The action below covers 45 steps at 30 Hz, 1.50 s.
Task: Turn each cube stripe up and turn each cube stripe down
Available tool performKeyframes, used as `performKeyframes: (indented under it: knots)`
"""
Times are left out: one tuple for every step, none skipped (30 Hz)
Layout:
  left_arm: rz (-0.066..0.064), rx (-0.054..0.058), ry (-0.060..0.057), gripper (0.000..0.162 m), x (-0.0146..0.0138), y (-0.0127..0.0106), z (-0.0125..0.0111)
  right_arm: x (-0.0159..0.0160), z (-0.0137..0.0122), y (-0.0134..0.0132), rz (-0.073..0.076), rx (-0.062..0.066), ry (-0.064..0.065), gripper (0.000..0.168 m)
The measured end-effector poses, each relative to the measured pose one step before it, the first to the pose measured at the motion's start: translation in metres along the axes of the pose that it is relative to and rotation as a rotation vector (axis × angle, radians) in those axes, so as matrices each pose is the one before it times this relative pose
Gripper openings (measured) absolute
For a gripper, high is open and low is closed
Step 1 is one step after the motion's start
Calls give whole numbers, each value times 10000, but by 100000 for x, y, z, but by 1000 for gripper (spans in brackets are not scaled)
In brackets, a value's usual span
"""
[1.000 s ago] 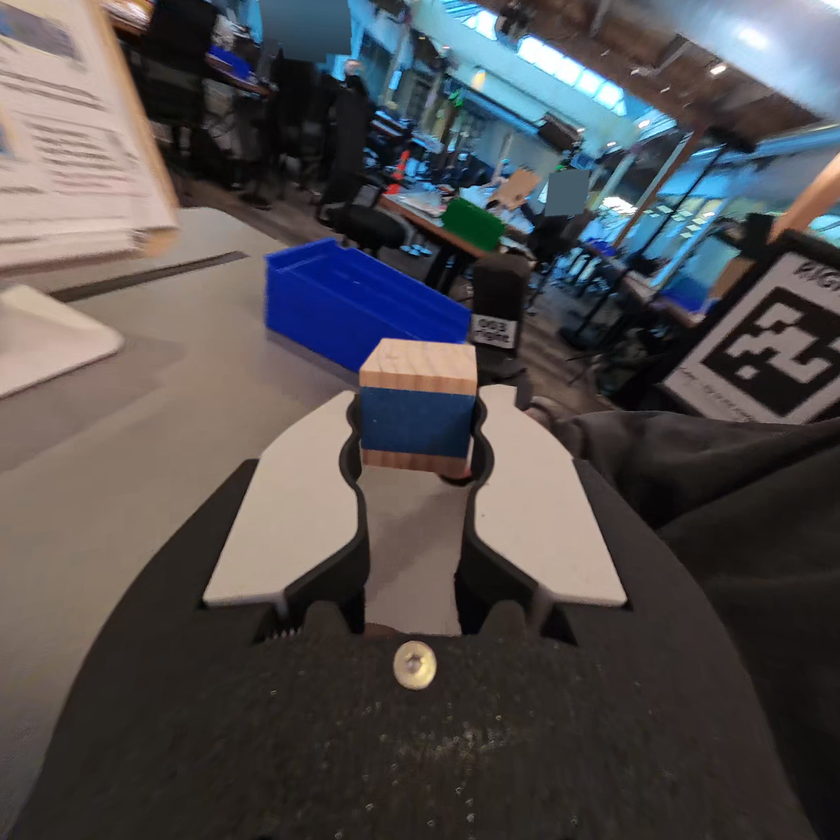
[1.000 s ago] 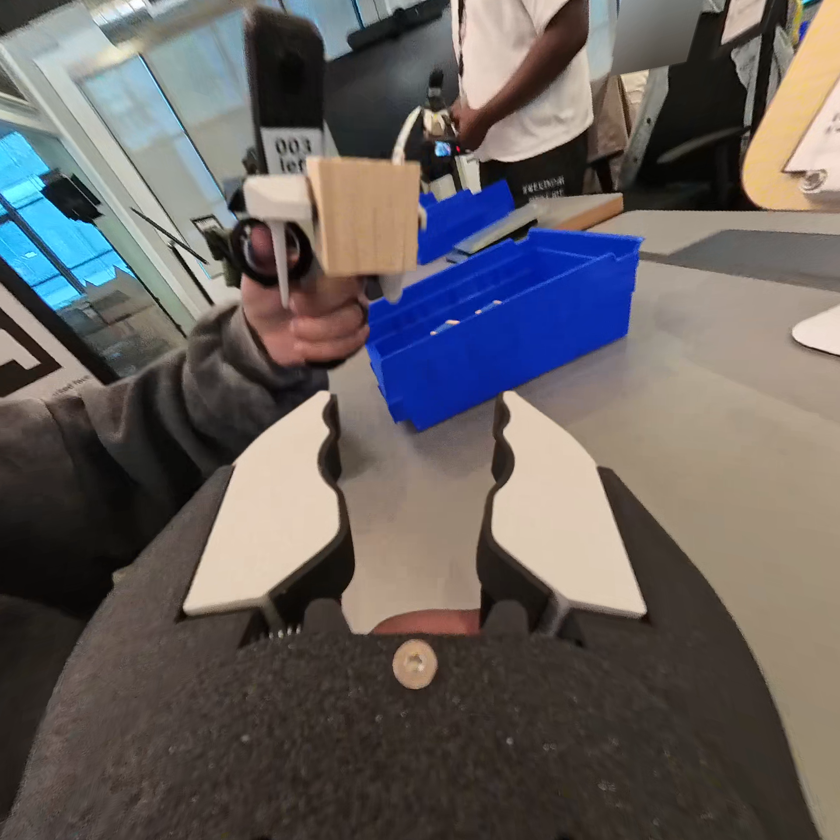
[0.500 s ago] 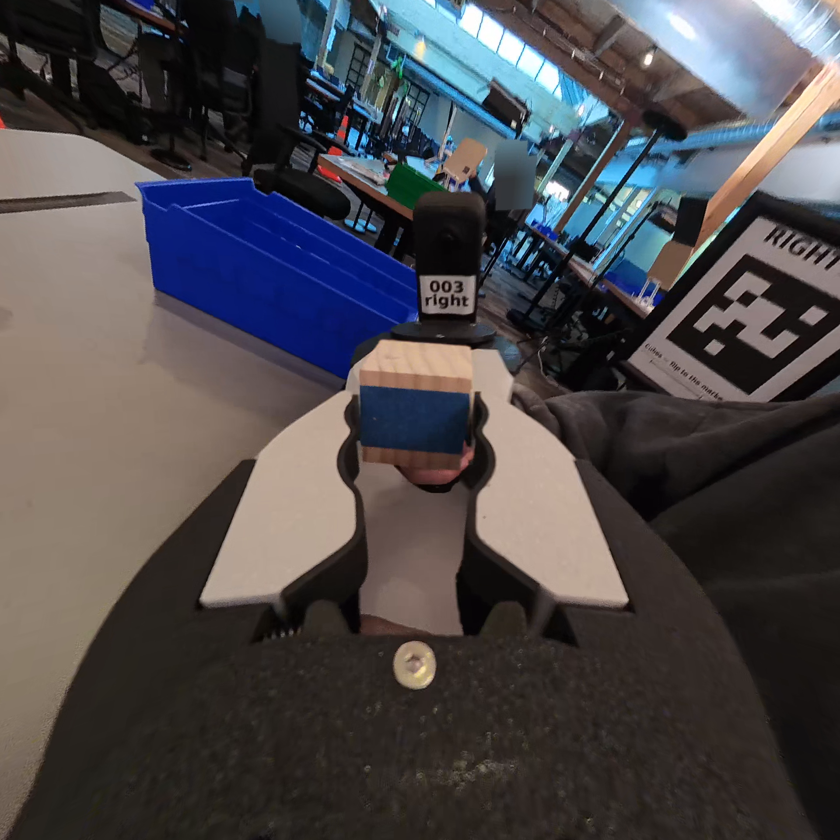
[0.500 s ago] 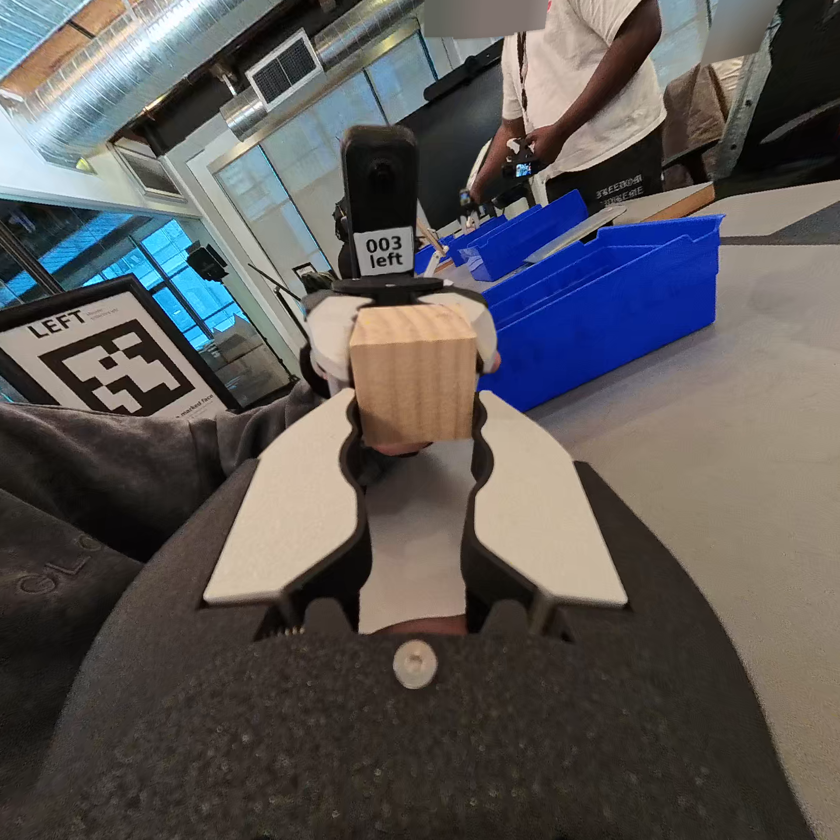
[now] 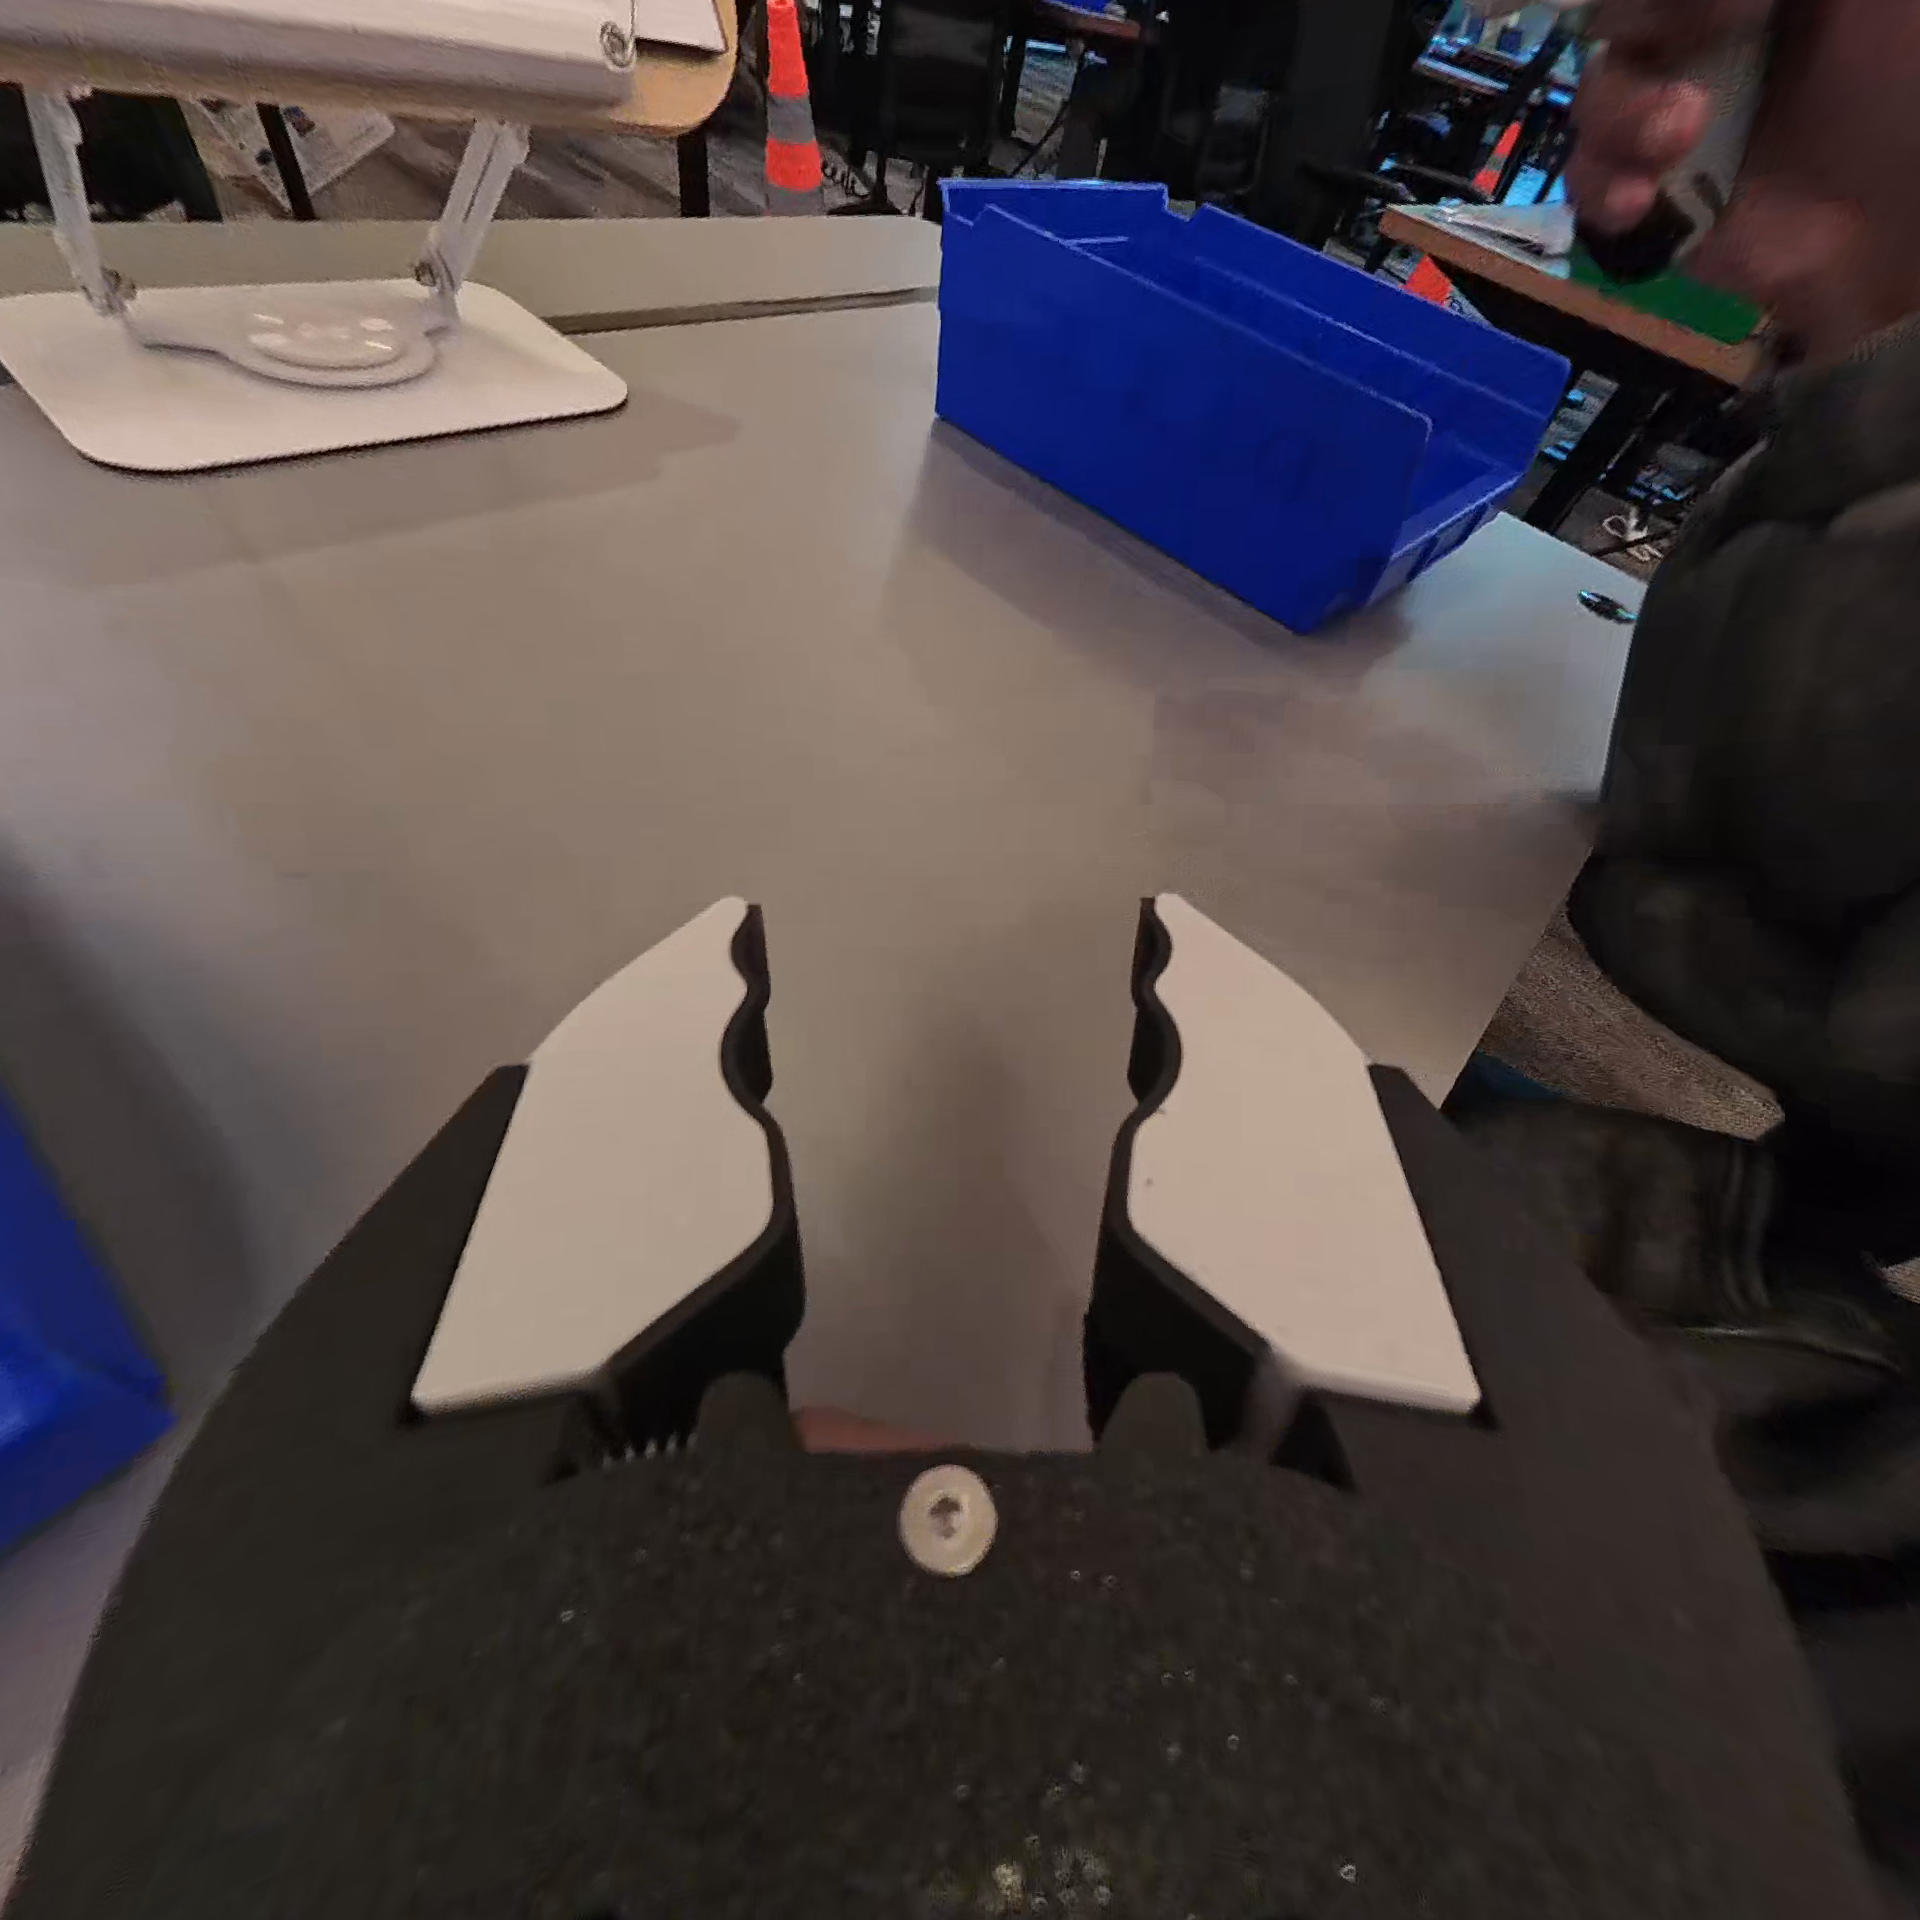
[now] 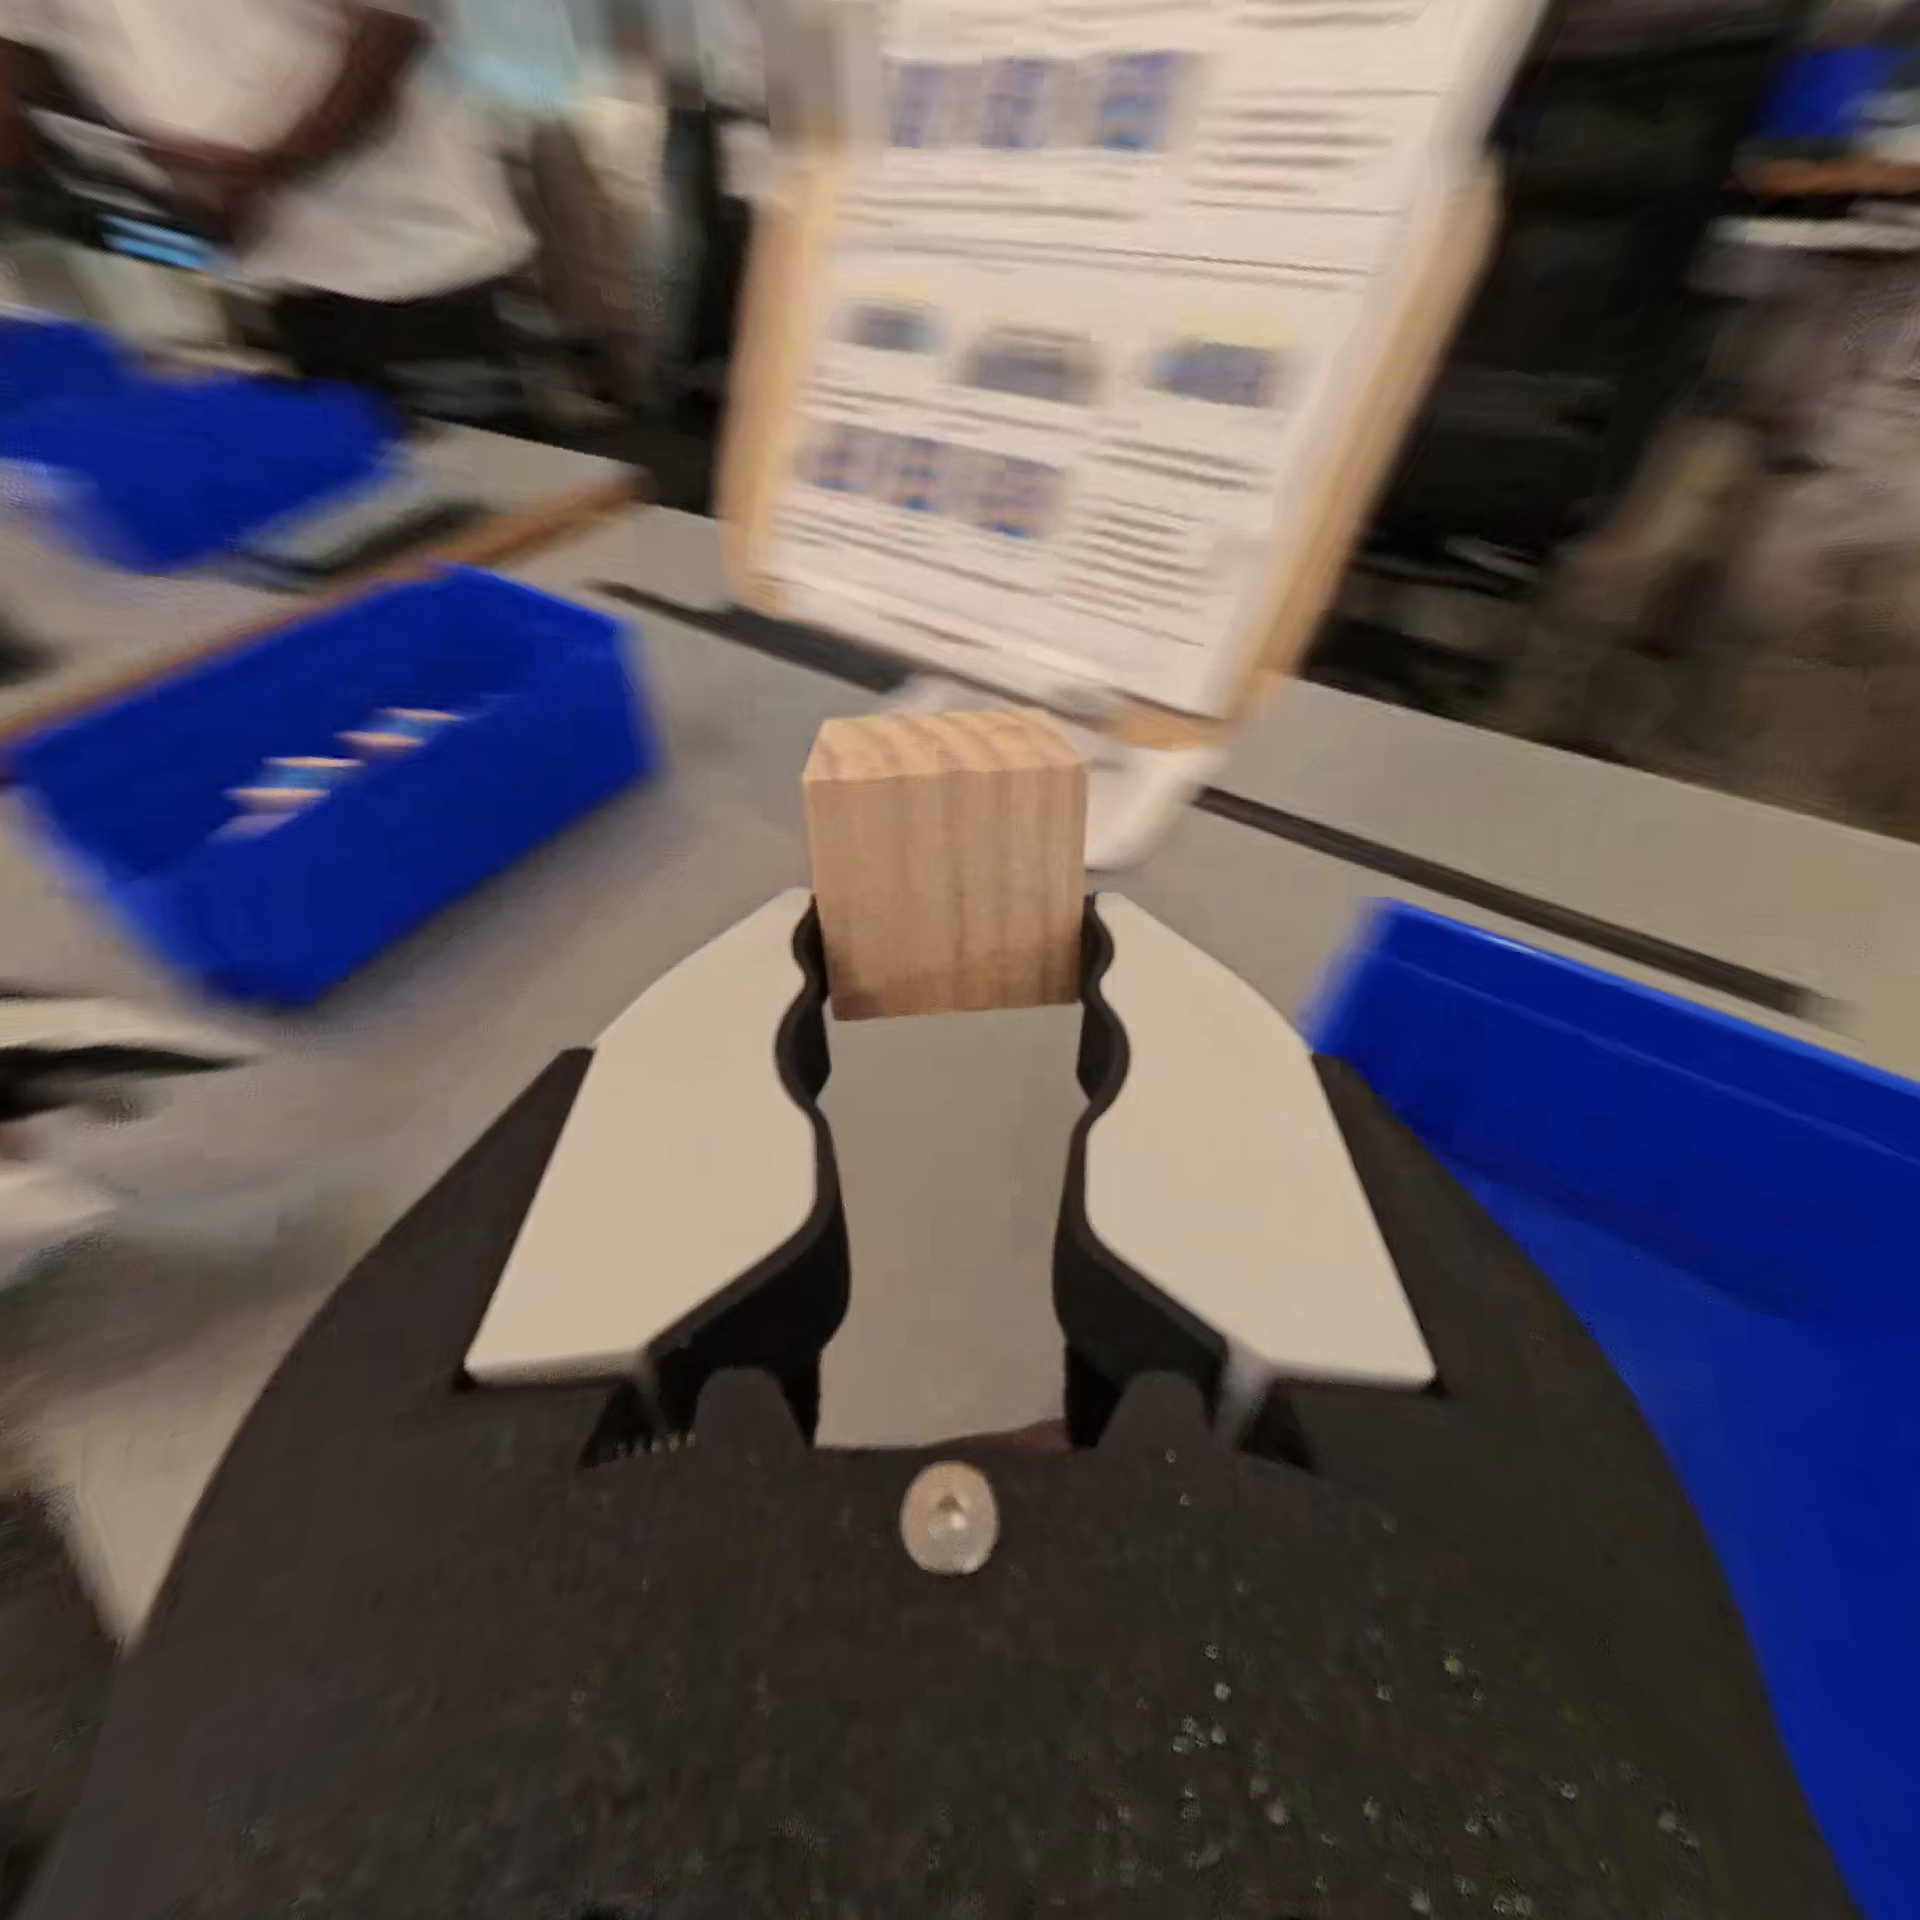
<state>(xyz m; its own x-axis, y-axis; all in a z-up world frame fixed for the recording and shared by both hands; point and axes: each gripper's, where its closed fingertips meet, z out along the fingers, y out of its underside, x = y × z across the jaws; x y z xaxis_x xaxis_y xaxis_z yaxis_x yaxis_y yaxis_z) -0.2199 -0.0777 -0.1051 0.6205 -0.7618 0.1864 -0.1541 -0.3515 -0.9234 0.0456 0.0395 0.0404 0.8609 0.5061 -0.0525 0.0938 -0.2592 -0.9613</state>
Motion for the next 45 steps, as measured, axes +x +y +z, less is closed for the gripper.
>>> performKeyframes:
  knots:
    - [118,-18,24,66,103,-65,168,3864,-498,-6,94,-506,1354,45]
    - [118,-129,51,66,153,211,233,3580,314,447,163,-652,1068,46]
    - [92,-238,64,65,204,435,239,3057,1113,999,122,-916,731,45]
    - [60,-226,40,65,198,458,211,2537,1795,1534,64,-1202,472,46]
    - [58,-167,61,64,240,369,143,2078,2282,1716,110,-1277,283,46]
    - [68,-97,75,64,285,209,85,1697,2511,1615,283,-1218,151,46]
    - [87,-47,71,64,291,75,32,1279,2428,1296,388,-1090,36,46]
    - [115,-21,39,64,245,-6,-14,907,2060,936,359,-899,-23,46]
    - [166,-4,-7,64,182,-76,-40,681,1577,569,215,-708,50,46]
    - [226,-9,-61,63,97,-45,-55,724,1183,245,65,-534,238,46]
    - [263,-21,-130,63,-15,-9,-60,634,975,94,38,-450,253,46]
    - [281,-27,-179,63,-90,22,-46,461,838,178,91,-510,160,46]
    - [271,-25,-196,63,-117,37,-16,276,643,44,114,-361,69,46]
    - [236,-41,-155,62,-63,74,36,260,532,22,82,-332,72,46]
    - [170,-62,-77,63,36,112,80,317,474,107,25,-337,158,46]
    - [78,-61,-3,63,126,102,97,241,435,176,-7,-327,148,46]
    - [5,-55,68,63,198,104,108,99,420,208,-44,-291,99,46]
    - [-40,-84,88,64,198,150,97,87,359,159,-68,-216,86,46]
    - [-63,-127,70,65,149,184,89,140,216,-62,-3,-11,87,46]
    - [-94,-179,-2,66,-14,257,85,110,-8,-239,23,164,56,46]
    - [-142,-160,-41,66,-137,235,49,98,-253,-286,-46,261,55,50]
    - [-151,-73,82,67,-30,114,17,95,-649,-310,-45,377,59,60]
    - [-182,-37,131,67,-8,36,-36,47,-1188,-528,-35,649,52,65]
    - [-216,4,79,67,-112,-31,-78,-198,-1759,-633,-38,924,-51,65]
    - [-197,36,73,68,-125,-76,-104,-702,-2323,-770,-79,1161,-212,65]
    - [-135,50,100,67,-79,-109,-115,-1371,-2794,-820,-190,1392,-357,64]
    - [-90,40,67,67,-94,-93,-127,-2243,-3016,-985,-275,1634,-600,61]
    - [-66,44,12,67,-153,-133,-122,-3365,-2938,-1125,-219,1743,-1022,59]
    - [-52,70,16,67,-133,-159,-117,-4431,-2556,-897,-138,1633,-1438,58]
    - [-59,41,62,67,-48,-127,-86,-4844,-1883,-360,-38,1337,-1525,57]
    - [-78,4,79,67,-2,-54,-55,-4634,-1119,307,157,971,-1351,57]
    - [-87,-14,60,67,-12,-12,-40,-4277,-439,1162,159,458,-1253,57]
    - [-63,-60,33,67,-18,70,-18,-3654,167,1965,229,4,-1022,55]
    - [-44,-98,-64,67,-134,83,-79,-3099,701,2390,224,-177,-963,46]
    - [-41,-86,-109,68,-158,-33,-251,-2365,1059,2769,209,-586,-821,45]
    - [-17,-13,-151,68,-221,-225,-509,-1492,1125,2662,183,-879,-504,47]
    - [-52,15,-346,68,-639,-371,-835,-951,969,1919,55,-795,-295,46]
    - [-116,27,-529,67,-1162,-522,-1128,-636,713,992,-25,-466,-113,45]
    - [-232,5,-626,66,-1664,-650,-1305,-521,430,361,-249,-248,-32,45]
    - [-411,-83,-586,65,-1935,-640,-1272,-281,254,49,-466,-209,118,46]
    - [-609,-286,-513,65,-2033,-515,-1035,34,169,-93,-473,-163,282,46]
    - [-645,-474,-494,68,-2062,-372,-803,90,190,-124,-373,-94,257,46]
    - [-428,-484,-513,70,-2074,-385,-553,-2,276,-113,-283,14,138,46]
    - [-290,-430,-533,70,-2133,-451,-239,29,400,119,-185,-5,110,45]
    - [-294,-499,-751,70,-2412,-348,82,-77,471,500,-60,-195,34,45]
